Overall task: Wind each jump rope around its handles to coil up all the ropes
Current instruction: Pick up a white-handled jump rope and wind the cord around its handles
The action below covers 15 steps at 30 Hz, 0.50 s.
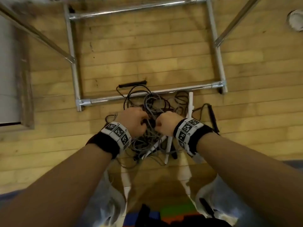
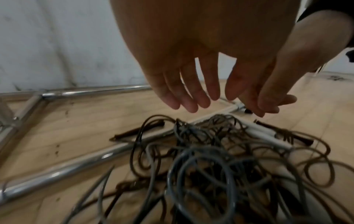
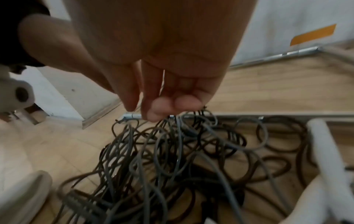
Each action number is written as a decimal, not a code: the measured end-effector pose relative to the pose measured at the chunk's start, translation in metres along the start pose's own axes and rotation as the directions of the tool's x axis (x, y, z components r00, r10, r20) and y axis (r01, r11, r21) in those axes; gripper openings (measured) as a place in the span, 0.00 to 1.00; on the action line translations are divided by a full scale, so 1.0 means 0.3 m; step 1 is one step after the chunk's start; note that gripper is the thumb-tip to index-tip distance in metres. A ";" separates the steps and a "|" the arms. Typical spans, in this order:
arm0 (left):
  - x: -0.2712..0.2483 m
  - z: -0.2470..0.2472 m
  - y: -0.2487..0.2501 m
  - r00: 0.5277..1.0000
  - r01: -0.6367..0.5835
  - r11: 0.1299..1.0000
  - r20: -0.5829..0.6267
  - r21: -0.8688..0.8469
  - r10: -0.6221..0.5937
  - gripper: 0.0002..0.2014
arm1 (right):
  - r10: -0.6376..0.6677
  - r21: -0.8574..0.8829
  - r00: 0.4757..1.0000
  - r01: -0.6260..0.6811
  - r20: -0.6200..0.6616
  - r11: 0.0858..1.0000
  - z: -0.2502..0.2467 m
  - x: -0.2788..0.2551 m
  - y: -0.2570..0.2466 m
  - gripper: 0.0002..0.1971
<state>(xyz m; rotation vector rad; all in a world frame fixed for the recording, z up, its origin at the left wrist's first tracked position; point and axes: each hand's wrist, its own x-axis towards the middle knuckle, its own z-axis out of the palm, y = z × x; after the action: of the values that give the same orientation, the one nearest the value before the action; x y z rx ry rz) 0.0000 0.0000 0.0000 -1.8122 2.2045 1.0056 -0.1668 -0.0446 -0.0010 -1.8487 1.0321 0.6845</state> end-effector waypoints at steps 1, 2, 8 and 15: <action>0.003 0.029 -0.019 0.999 0.013 1.000 0.052 0.020 -0.014 0.15 | 0.011 -0.022 1.000 -0.010 0.013 1.000 0.032 0.022 -0.002 0.15; 0.005 0.052 -0.035 0.994 0.030 0.998 0.103 0.051 -0.035 0.16 | 0.026 -0.045 1.000 -0.026 0.006 0.999 0.059 0.043 -0.002 0.15; 0.006 0.165 -0.068 0.979 0.034 0.984 0.191 0.176 -0.068 0.20 | 0.049 -0.099 0.999 -0.049 -0.001 0.994 0.183 0.090 0.015 0.09; -0.014 0.054 0.026 0.995 0.032 0.999 0.092 -0.028 -0.029 0.10 | -0.108 0.035 0.914 0.132 -0.390 0.991 0.089 -0.043 -0.014 0.12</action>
<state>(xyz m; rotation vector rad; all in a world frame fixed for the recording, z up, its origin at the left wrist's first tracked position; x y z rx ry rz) -0.0110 0.0130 -0.0073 -1.7683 2.1138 1.0984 -0.1708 -0.0150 -0.0013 -2.0213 1.1609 0.2099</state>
